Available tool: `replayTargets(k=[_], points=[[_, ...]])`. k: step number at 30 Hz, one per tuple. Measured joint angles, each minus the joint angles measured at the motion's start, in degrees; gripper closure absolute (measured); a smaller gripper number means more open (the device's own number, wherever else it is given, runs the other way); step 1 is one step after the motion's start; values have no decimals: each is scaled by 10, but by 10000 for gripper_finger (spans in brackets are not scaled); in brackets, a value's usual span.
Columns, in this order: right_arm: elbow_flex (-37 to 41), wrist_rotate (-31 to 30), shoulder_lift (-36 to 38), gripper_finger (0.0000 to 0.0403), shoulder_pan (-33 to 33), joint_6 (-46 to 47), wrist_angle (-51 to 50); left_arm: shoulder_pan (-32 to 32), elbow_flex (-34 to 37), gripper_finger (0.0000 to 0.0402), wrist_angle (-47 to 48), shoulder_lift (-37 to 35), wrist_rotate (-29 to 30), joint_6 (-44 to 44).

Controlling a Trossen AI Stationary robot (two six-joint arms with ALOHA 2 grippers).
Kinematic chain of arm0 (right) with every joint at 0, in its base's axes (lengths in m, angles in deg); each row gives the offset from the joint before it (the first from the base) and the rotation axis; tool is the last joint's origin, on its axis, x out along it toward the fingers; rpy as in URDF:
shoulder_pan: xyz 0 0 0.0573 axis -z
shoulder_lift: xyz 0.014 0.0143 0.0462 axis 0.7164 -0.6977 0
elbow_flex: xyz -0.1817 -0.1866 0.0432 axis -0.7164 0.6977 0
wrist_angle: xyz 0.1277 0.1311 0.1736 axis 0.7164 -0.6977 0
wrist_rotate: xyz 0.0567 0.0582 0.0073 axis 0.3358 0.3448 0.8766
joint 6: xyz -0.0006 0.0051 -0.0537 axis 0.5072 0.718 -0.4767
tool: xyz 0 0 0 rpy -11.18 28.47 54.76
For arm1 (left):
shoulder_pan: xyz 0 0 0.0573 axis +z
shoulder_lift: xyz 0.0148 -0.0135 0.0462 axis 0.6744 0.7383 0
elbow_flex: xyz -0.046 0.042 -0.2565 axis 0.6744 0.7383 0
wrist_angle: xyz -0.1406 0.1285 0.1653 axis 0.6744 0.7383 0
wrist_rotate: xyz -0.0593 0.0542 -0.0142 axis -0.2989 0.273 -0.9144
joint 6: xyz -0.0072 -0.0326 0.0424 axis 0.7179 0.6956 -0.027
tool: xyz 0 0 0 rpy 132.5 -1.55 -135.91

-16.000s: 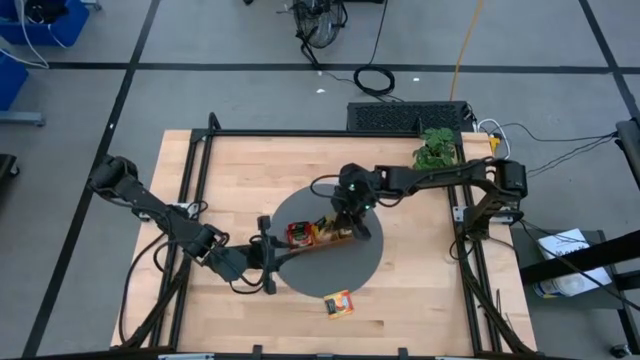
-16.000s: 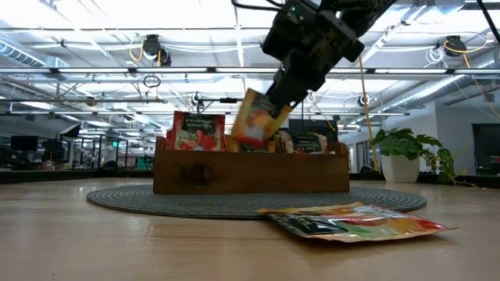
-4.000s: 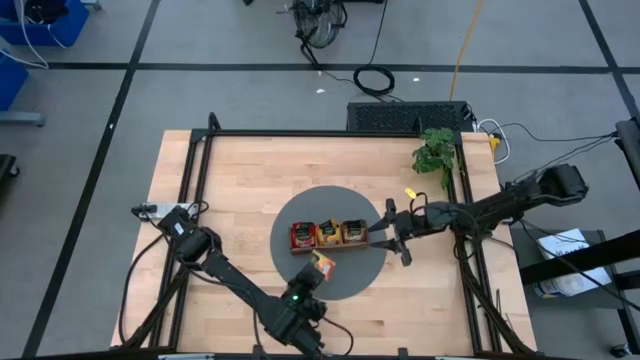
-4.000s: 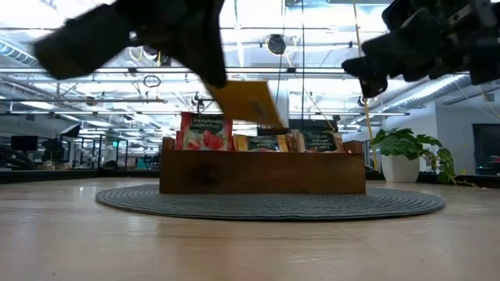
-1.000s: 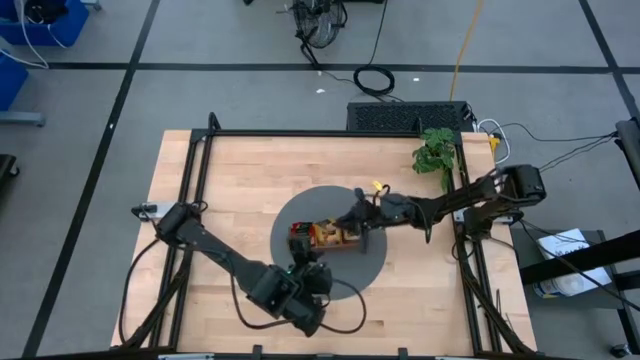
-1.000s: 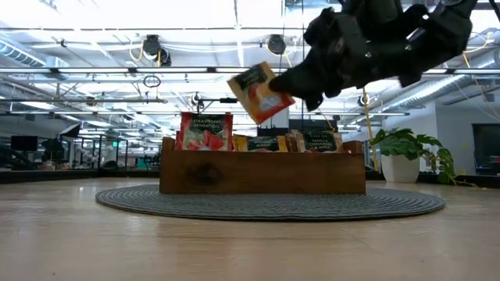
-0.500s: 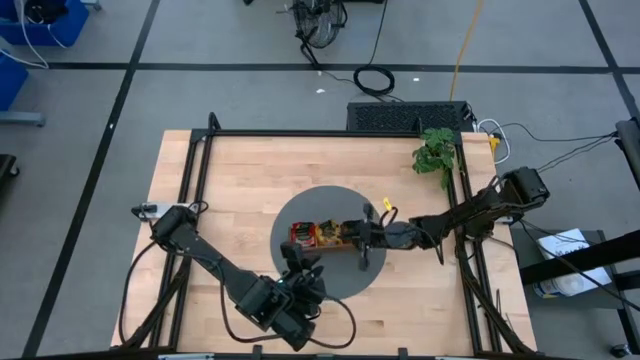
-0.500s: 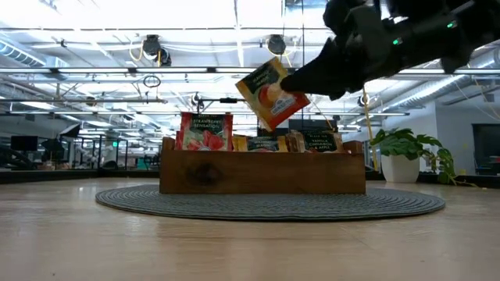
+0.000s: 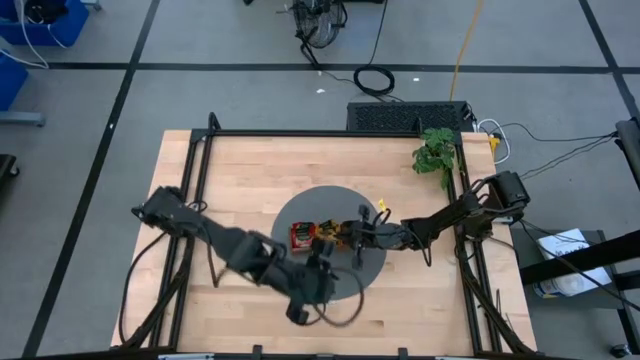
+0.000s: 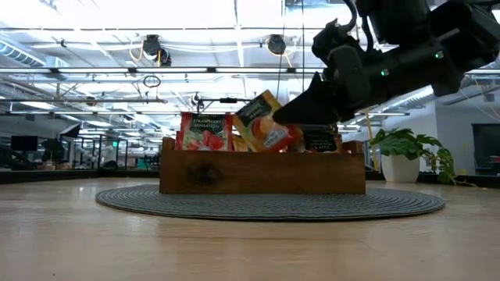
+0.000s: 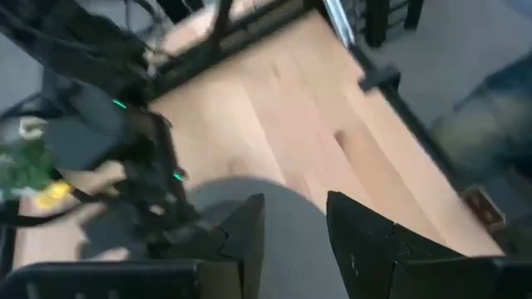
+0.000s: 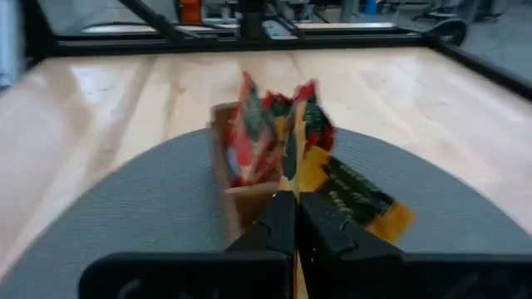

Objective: Pick & Place Tea
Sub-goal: Put the yellow tea bag into the middle section of the wooden organizer

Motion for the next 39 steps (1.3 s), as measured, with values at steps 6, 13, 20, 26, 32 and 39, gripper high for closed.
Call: replayTargets(k=[6, 13, 20, 26, 32, 39], points=[[0, 28, -2, 403, 0, 14, 5, 27, 87, 268, -117, -85, -14, -46], [-1, 28, -56, 403, 22, 26, 54, 64, 274, 268, -296, -213, 16, -51], [-1, 28, -62, 403, 23, 27, 61, 88, 419, 268, -402, -311, 18, -27], [-1, 30, -44, 389, 15, 23, 62, 94, 477, 268, -428, -354, 18, -1], [-1, 28, -43, 310, 13, 27, 58, 92, 488, 268, -424, -354, 31, 6], [-1, 9, -39, 222, 8, 2, 84, 92, 488, 268, -423, -354, 32, 6]])
